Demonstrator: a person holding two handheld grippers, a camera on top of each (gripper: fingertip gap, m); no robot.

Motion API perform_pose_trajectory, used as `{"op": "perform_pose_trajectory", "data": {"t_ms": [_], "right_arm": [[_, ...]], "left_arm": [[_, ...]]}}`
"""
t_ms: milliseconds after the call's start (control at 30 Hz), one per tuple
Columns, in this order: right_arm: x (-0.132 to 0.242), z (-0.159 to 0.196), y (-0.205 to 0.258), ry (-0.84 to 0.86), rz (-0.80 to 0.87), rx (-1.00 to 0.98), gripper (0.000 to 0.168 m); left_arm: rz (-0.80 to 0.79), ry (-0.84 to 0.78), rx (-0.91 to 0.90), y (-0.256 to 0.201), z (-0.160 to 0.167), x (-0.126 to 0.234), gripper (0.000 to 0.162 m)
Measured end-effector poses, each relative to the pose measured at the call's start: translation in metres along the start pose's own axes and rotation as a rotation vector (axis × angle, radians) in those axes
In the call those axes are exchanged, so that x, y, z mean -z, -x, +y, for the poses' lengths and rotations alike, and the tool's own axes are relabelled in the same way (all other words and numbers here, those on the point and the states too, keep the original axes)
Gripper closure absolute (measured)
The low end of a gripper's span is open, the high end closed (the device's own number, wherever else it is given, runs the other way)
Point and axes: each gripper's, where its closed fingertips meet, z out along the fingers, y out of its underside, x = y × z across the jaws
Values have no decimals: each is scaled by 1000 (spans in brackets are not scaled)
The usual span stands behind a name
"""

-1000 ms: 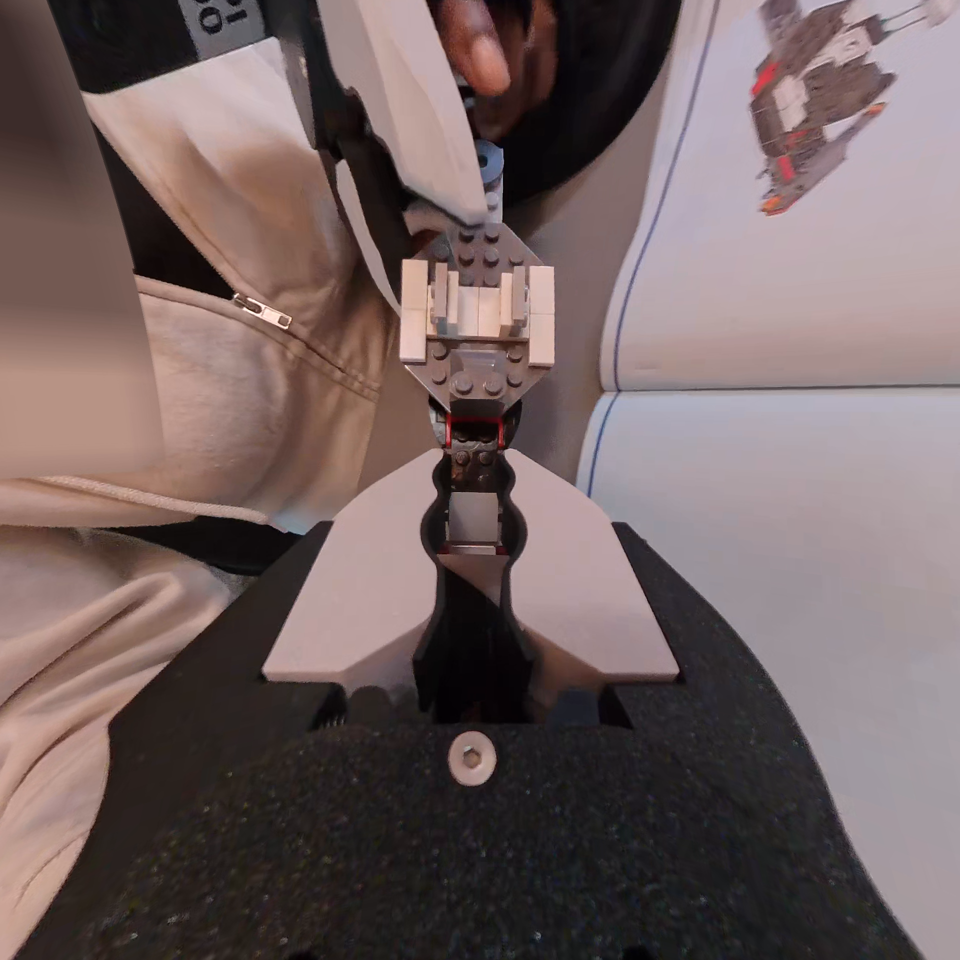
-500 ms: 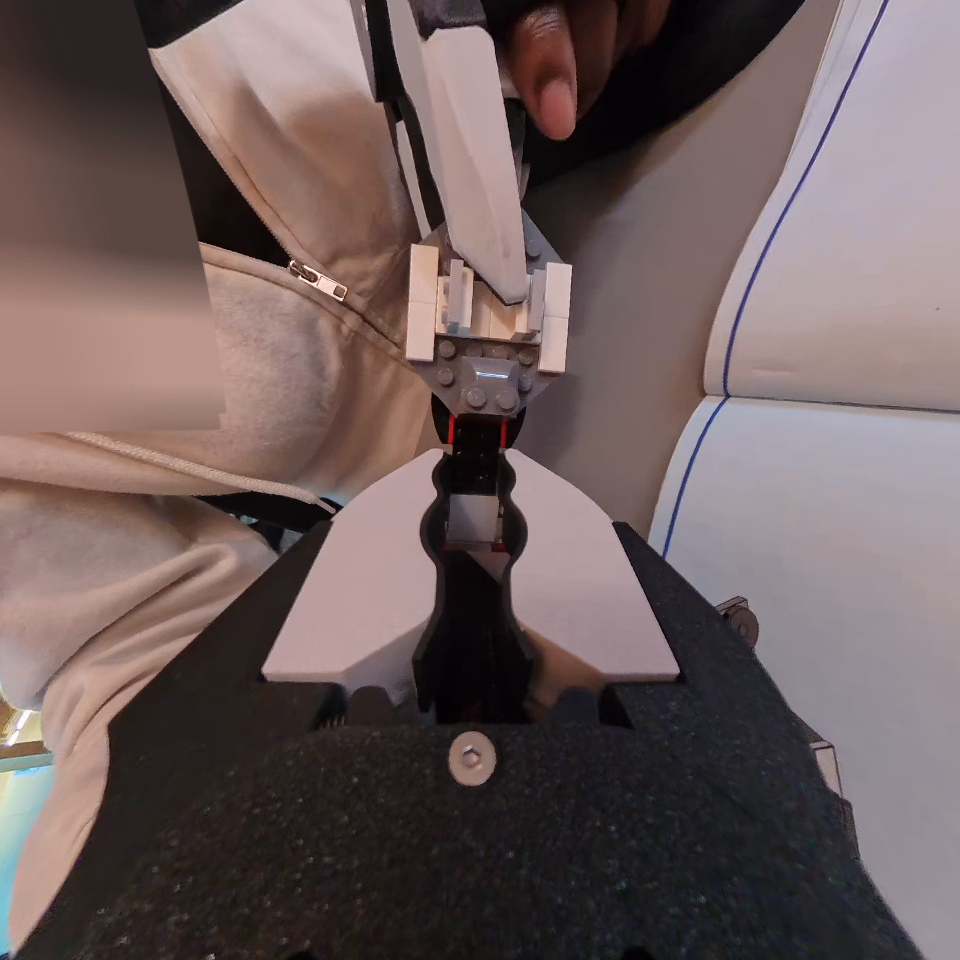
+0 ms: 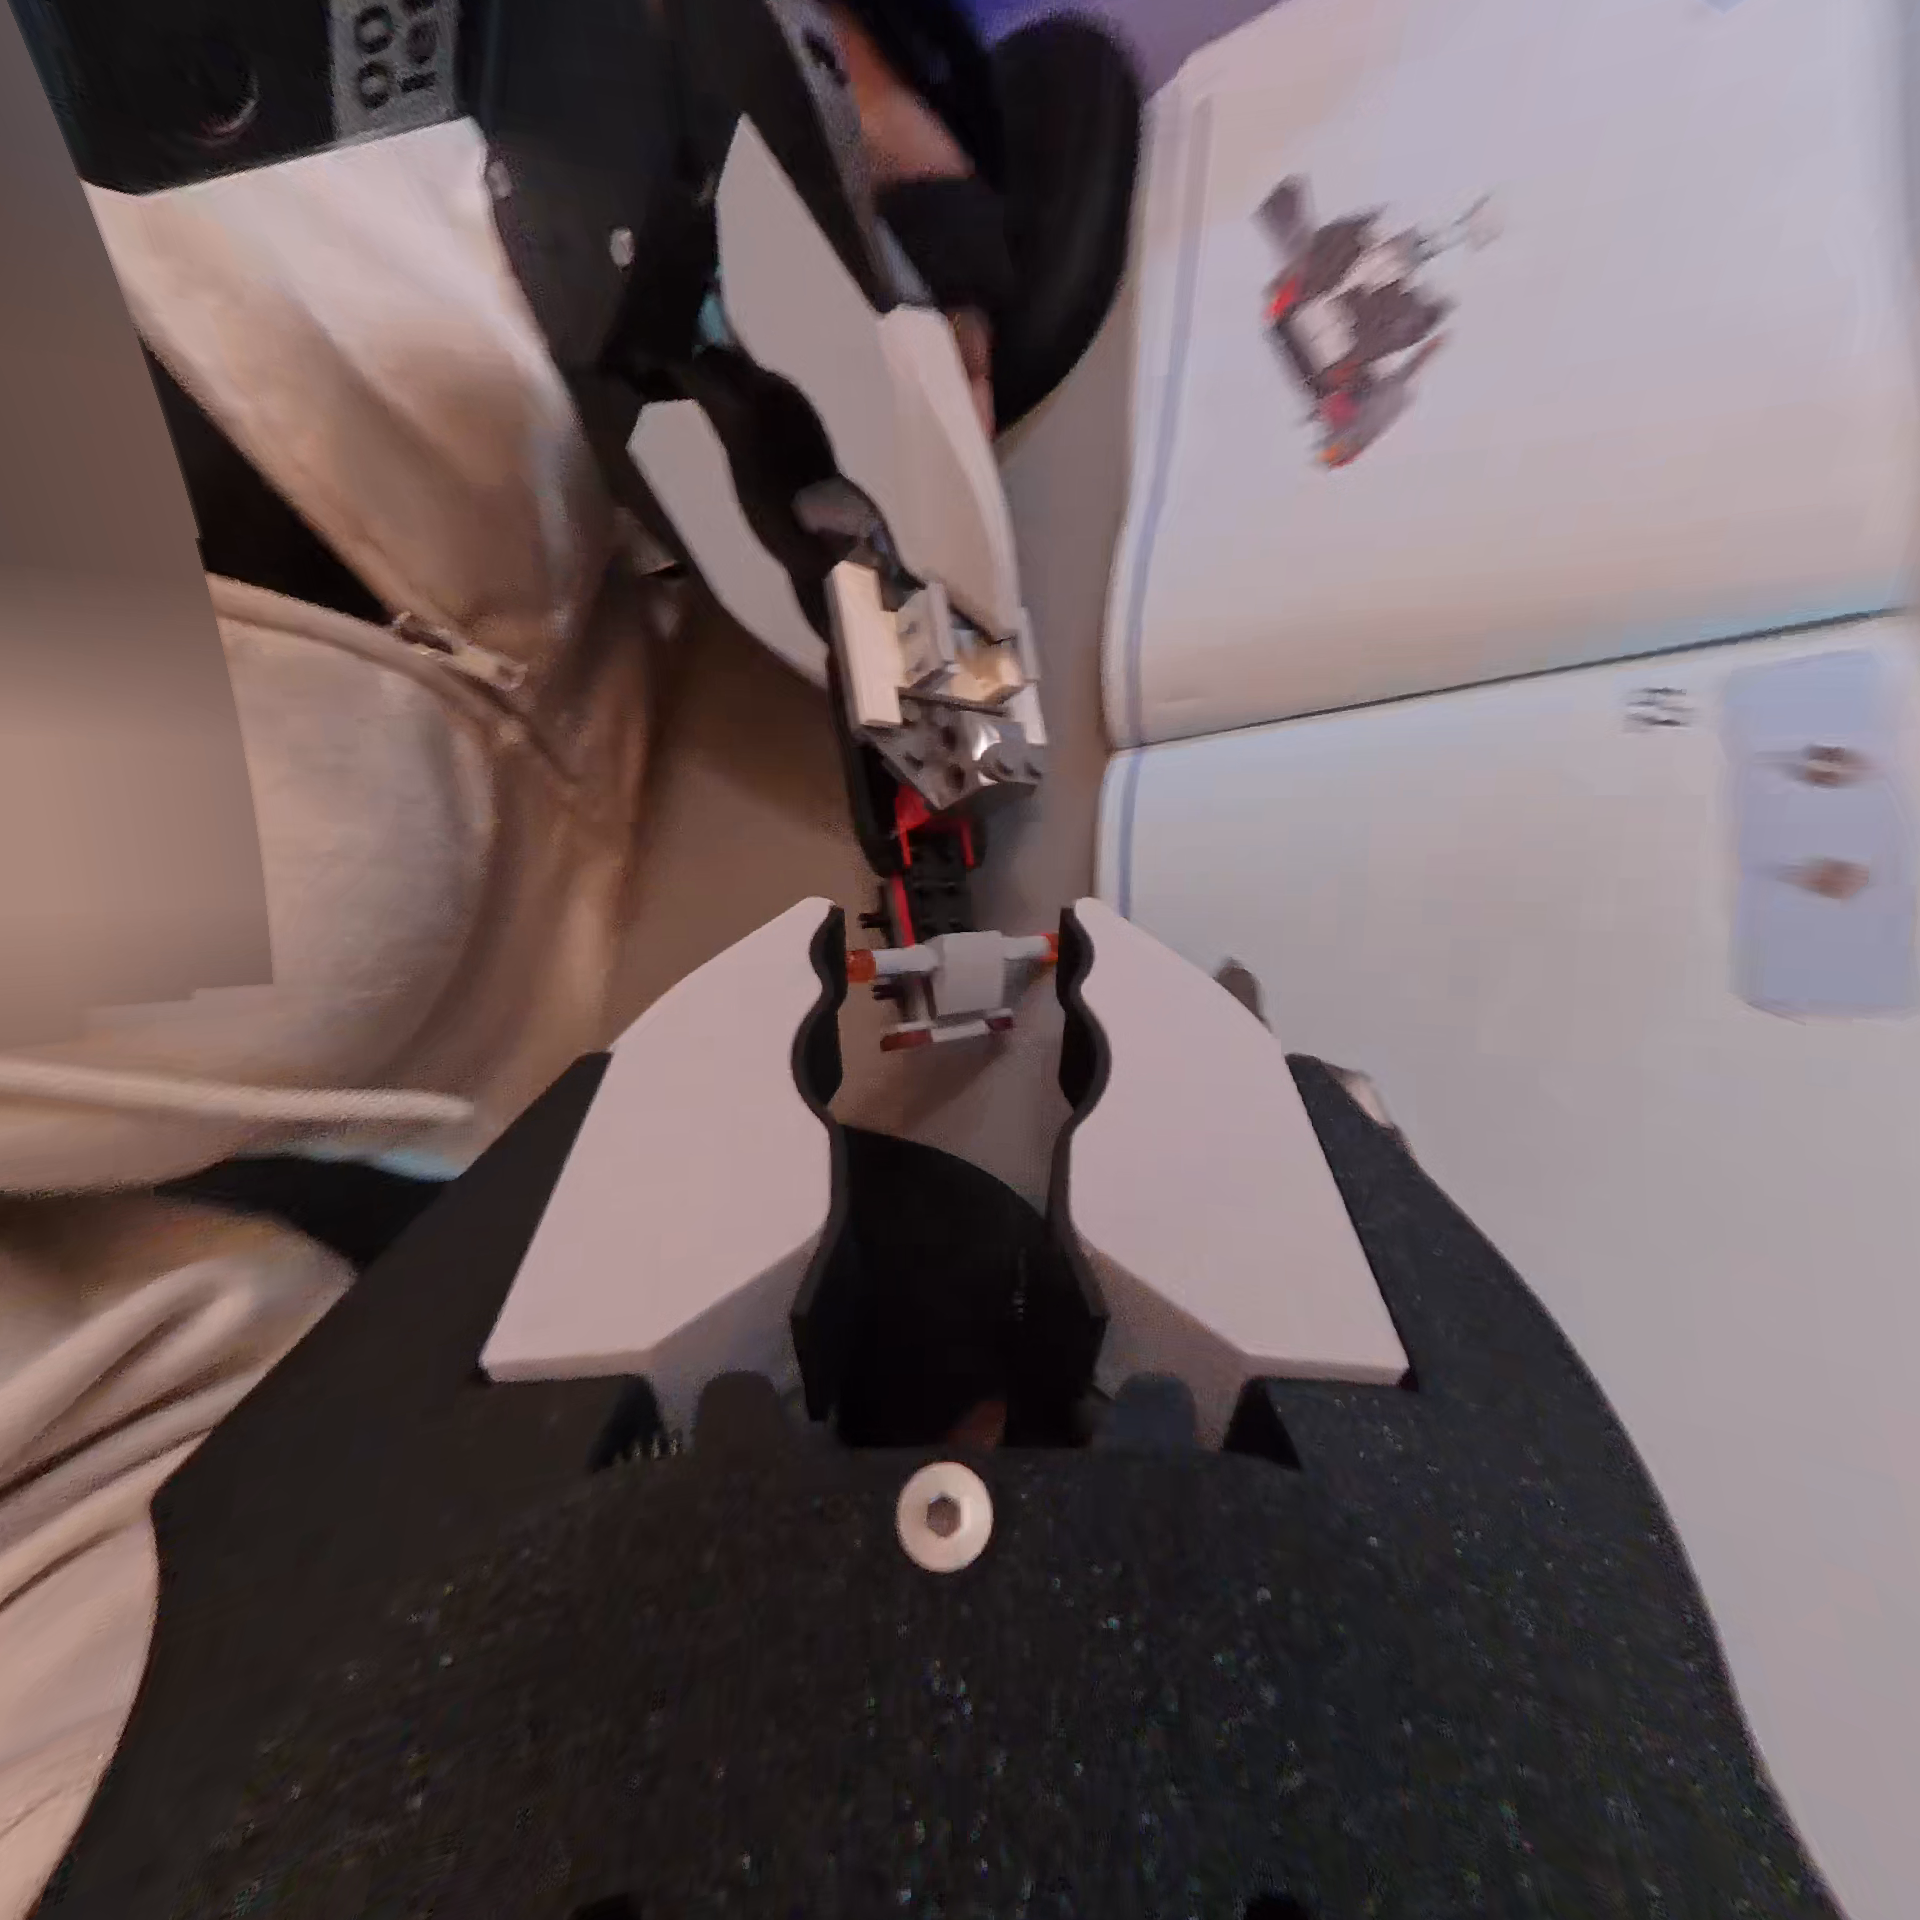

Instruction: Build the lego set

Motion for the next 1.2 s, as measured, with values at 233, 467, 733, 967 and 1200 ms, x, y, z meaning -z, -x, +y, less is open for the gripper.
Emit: {"op": "perform_pose_trajectory", "data": {"t_ms": [233, 467, 733, 967, 1200], "right_arm": [[31, 3, 10, -167, 484, 195, 125], [21, 33, 14, -193, 677, 198, 128], [55, 67, -32, -144, 924, -94, 149], [56, 69, -55, -115, 914, -127, 152], [50, 72, -58, -54, 879, -121, 147]], "left_arm": [[87, 32, 232, 3, 2, 2, 130], [153, 93, 395, -3, 7, 1, 130], [152, 141, 386, -9, 14, -3, 132], [147, 140, 391, -8, 15, -4, 133], [161, 138, 413, -8, 16, -4, 133]]}}
